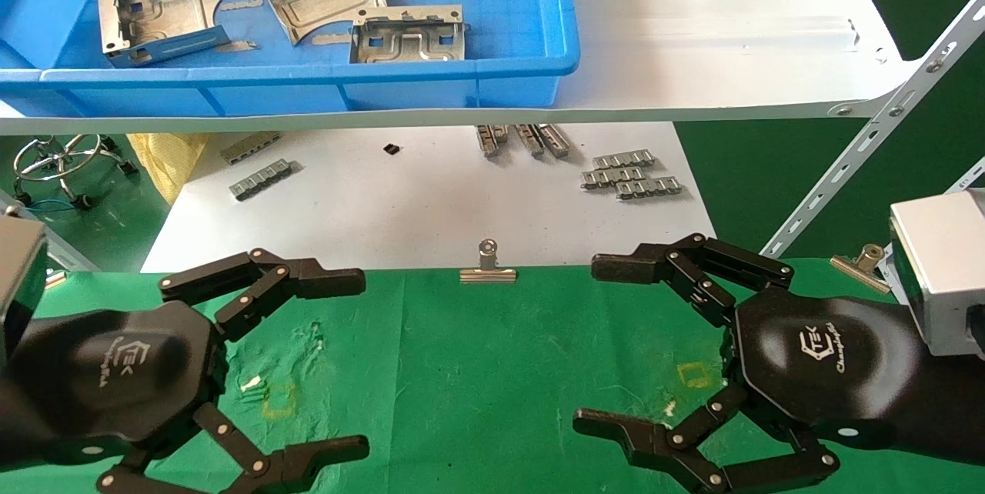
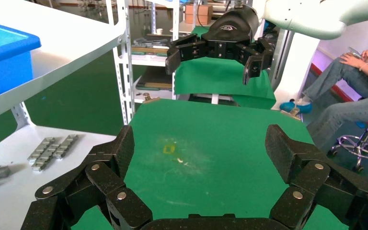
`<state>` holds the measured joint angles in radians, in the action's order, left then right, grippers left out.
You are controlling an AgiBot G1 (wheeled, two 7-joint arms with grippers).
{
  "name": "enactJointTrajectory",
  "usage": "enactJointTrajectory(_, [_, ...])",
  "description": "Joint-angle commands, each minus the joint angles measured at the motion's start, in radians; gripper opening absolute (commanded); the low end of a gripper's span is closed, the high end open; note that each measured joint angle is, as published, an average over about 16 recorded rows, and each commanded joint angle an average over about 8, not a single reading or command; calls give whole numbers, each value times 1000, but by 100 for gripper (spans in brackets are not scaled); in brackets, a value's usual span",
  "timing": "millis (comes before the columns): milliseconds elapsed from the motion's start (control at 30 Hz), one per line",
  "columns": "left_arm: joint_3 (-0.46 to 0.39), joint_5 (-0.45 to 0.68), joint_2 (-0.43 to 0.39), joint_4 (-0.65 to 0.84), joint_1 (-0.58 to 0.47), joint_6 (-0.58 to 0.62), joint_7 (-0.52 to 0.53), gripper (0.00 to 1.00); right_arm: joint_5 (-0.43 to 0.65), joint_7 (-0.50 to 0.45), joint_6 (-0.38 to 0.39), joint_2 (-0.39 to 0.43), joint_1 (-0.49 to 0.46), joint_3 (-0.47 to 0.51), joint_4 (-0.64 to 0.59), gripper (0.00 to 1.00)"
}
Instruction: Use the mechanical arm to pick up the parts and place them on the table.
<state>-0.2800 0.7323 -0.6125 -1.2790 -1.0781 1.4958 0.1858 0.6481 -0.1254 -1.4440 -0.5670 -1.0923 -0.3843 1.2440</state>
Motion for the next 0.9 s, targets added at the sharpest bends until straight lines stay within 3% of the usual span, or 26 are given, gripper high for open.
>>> enactJointTrajectory(33, [0,0,0,0,0,0,0,100,0,0,0,0,0,0,0,100])
enactJointTrajectory(833, [0,0,0,0,0,0,0,100,0,0,0,0,0,0,0,100])
enactJointTrajectory(900, [0,0,0,0,0,0,0,100,0,0,0,0,0,0,0,75])
